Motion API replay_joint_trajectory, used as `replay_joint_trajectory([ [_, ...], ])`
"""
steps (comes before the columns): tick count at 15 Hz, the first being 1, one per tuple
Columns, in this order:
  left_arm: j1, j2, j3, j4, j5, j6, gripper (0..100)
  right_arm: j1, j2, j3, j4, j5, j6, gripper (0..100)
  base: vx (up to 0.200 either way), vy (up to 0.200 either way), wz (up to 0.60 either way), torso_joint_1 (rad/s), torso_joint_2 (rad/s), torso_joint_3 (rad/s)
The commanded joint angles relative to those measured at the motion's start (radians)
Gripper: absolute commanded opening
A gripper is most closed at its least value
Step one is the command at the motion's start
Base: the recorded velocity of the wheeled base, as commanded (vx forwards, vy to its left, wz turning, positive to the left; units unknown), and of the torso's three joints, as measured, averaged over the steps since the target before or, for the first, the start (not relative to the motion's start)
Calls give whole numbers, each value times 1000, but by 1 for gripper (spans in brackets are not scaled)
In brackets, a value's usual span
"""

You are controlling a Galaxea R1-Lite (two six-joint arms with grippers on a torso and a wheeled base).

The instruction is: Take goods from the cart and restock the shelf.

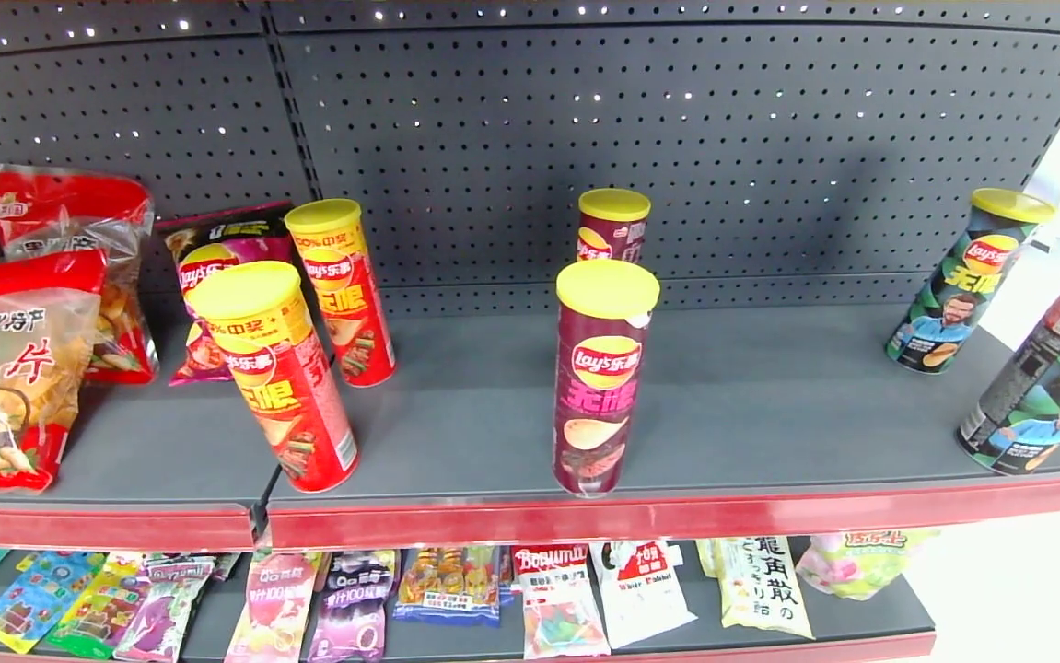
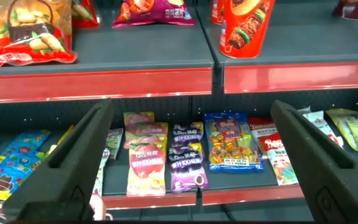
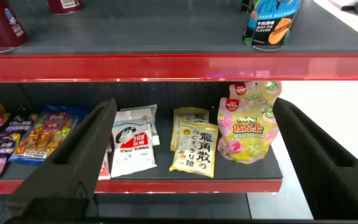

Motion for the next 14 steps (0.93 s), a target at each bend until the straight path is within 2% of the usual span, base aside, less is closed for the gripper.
replay_joint_trajectory([
  [1, 0, 0, 0, 0, 0, 0, 100, 0, 2, 0, 0, 1, 0, 100, 0, 0, 0, 0, 0, 0],
  [14, 0, 0, 0, 0, 0, -1, 100, 0, 2, 0, 0, 1, 0, 100, 0, 0, 0, 0, 0, 0],
])
